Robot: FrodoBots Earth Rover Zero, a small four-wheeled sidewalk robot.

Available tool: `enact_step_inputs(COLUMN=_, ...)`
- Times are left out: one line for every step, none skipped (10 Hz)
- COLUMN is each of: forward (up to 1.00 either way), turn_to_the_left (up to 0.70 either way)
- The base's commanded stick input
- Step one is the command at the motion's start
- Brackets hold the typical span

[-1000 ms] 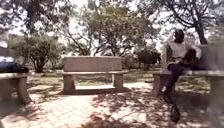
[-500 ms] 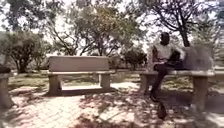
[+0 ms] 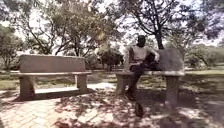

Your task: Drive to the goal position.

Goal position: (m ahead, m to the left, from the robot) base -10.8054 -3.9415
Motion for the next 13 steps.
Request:
enact_step_inputs(forward=0.0, turn_to_the_left=-0.5)
enact_step_inputs(forward=0.0, turn_to_the_left=-0.5)
enact_step_inputs(forward=0.0, turn_to_the_left=-0.5)
enact_step_inputs(forward=0.0, turn_to_the_left=-0.5)
enact_step_inputs(forward=0.0, turn_to_the_left=-0.5)
enact_step_inputs(forward=0.0, turn_to_the_left=-0.5)
enact_step_inputs(forward=0.0, turn_to_the_left=-0.5)
enact_step_inputs(forward=0.0, turn_to_the_left=-0.5)
enact_step_inputs(forward=0.0, turn_to_the_left=-0.5)
enact_step_inputs(forward=0.0, turn_to_the_left=-0.5)
enact_step_inputs(forward=0.0, turn_to_the_left=-0.5)
enact_step_inputs(forward=0.0, turn_to_the_left=-0.5)
enact_step_inputs(forward=0.0, turn_to_the_left=-0.5)
